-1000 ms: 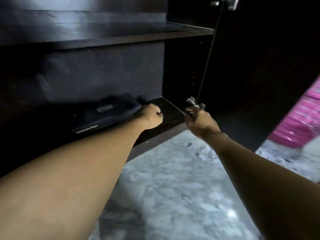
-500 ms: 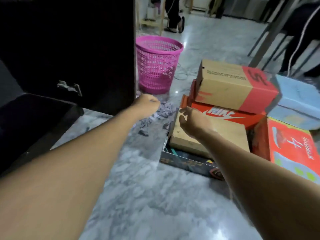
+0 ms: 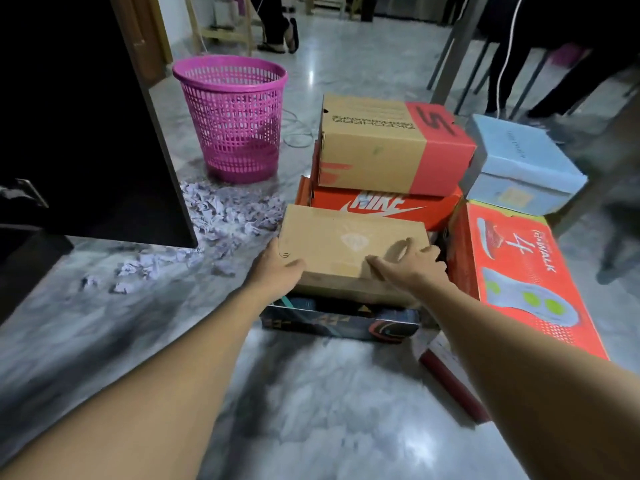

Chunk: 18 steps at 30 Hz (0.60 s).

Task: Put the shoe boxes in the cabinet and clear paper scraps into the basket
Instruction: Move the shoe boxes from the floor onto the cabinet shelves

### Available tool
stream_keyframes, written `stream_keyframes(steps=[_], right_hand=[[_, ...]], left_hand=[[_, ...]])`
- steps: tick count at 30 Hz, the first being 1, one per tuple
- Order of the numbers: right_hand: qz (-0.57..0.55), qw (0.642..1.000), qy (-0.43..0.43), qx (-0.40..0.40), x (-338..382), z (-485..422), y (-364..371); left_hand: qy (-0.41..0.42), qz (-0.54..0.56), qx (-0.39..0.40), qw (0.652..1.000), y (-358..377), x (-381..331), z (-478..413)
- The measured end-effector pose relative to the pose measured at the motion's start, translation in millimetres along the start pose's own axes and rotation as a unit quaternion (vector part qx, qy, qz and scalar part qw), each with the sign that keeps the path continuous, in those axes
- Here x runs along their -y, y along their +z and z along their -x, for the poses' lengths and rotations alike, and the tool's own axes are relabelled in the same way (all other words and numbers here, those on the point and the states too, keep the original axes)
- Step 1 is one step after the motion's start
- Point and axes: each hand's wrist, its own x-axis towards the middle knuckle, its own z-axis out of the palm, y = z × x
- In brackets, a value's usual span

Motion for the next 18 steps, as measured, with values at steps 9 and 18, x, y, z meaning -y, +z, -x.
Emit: stream_keyframes(steps=[9,18], right_hand=[[-0.258,0.965,-0.035,0.01,-33.9,2.4,17.5],[-0.267,0.95,-0.161,0.016,31.4,24.3,20.2]], left_hand=[[-0.098,0.033,-0.045,0.994,-28.2,16.5,3.0],[-0.147,-0.009,-0.113,0.983,-105.2,29.1,33.6]])
